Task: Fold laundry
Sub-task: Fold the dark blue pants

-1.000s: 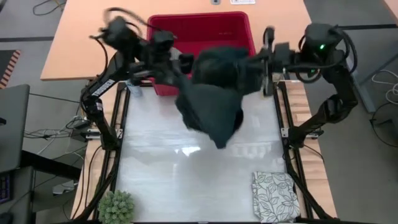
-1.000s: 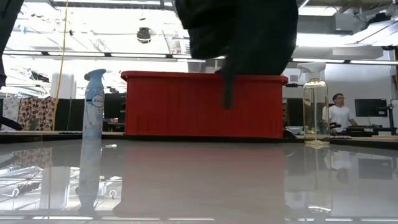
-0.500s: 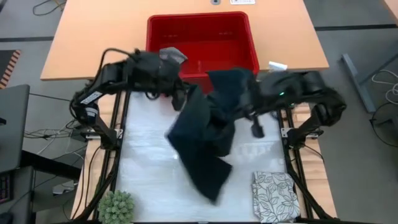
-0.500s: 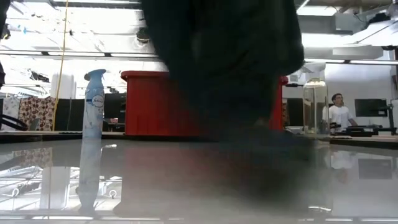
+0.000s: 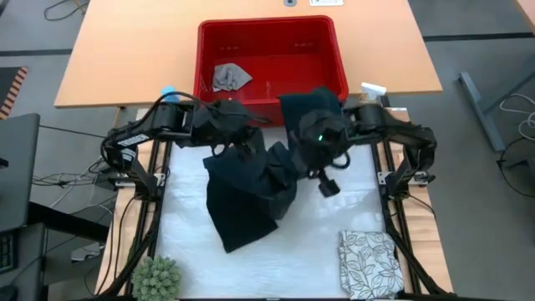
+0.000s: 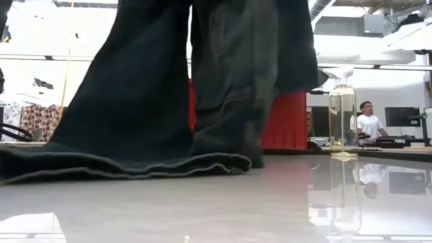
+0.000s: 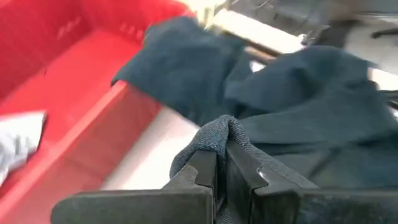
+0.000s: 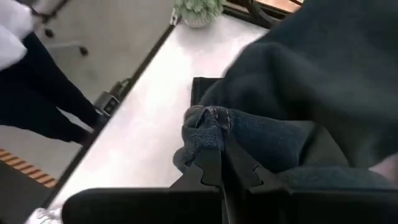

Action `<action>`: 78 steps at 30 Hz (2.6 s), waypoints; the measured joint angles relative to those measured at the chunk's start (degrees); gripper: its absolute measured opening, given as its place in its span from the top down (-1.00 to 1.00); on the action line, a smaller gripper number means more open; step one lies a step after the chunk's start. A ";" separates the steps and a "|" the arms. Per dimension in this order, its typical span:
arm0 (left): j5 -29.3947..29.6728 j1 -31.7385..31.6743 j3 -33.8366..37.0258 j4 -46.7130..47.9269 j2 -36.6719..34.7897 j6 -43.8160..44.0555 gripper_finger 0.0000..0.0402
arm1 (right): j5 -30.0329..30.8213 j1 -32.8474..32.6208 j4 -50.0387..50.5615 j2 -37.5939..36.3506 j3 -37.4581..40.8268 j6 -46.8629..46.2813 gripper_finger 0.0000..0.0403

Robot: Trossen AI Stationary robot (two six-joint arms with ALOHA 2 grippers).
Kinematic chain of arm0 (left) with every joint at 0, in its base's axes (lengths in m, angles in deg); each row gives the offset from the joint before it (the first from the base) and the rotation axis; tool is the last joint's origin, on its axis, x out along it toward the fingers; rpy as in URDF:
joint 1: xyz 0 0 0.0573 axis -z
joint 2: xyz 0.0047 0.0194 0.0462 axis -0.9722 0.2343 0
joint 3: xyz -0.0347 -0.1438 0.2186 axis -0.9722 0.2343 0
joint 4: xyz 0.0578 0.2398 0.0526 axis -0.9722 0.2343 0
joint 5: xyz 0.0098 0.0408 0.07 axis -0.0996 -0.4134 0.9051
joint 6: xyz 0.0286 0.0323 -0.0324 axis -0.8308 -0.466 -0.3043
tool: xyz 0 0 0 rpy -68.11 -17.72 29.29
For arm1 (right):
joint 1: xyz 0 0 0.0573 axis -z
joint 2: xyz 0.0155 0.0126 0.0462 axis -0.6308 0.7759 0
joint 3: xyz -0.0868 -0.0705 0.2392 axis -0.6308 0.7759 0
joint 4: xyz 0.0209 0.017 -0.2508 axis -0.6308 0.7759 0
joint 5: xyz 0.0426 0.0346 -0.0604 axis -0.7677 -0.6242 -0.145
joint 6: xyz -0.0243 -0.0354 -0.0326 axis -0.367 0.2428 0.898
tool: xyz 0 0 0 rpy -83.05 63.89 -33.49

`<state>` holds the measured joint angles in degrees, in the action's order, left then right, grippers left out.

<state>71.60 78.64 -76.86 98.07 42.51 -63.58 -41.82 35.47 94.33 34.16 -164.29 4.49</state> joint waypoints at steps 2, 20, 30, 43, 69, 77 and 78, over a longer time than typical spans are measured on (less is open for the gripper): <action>0.39 1.29 1.67 -4.70 -1.46 -3.91 1.00 | -2.60 1.87 -0.04 -2.38 1.33 0.00 0.89; 2.78 4.22 44.46 -42.74 -28.02 0.21 0.86 | -5.95 12.68 -14.97 -29.61 33.15 -8.21 0.62; 1.67 4.20 67.27 -62.98 -35.60 8.90 0.25 | -12.06 13.04 -27.88 -36.07 50.57 -15.16 0.07; 2.85 7.43 71.37 -67.63 -42.51 5.67 -0.02 | -1.78 13.14 -35.12 -53.63 53.25 -22.73 -0.12; 12.42 7.59 71.38 -52.71 -43.24 16.69 -0.02 | 25.70 9.29 -40.78 -27.74 70.37 1.04 -0.11; 13.94 7.59 71.37 -52.71 -43.05 14.33 -0.02 | 21.59 2.24 -53.38 -12.03 66.25 11.04 -0.11; 13.77 7.59 71.37 -52.65 -43.02 14.01 -0.02 | 21.59 1.37 -53.98 -10.18 65.13 11.57 -0.11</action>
<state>85.37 86.23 -5.49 45.42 -0.50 -49.57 -20.23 36.84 40.35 23.99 -99.15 16.06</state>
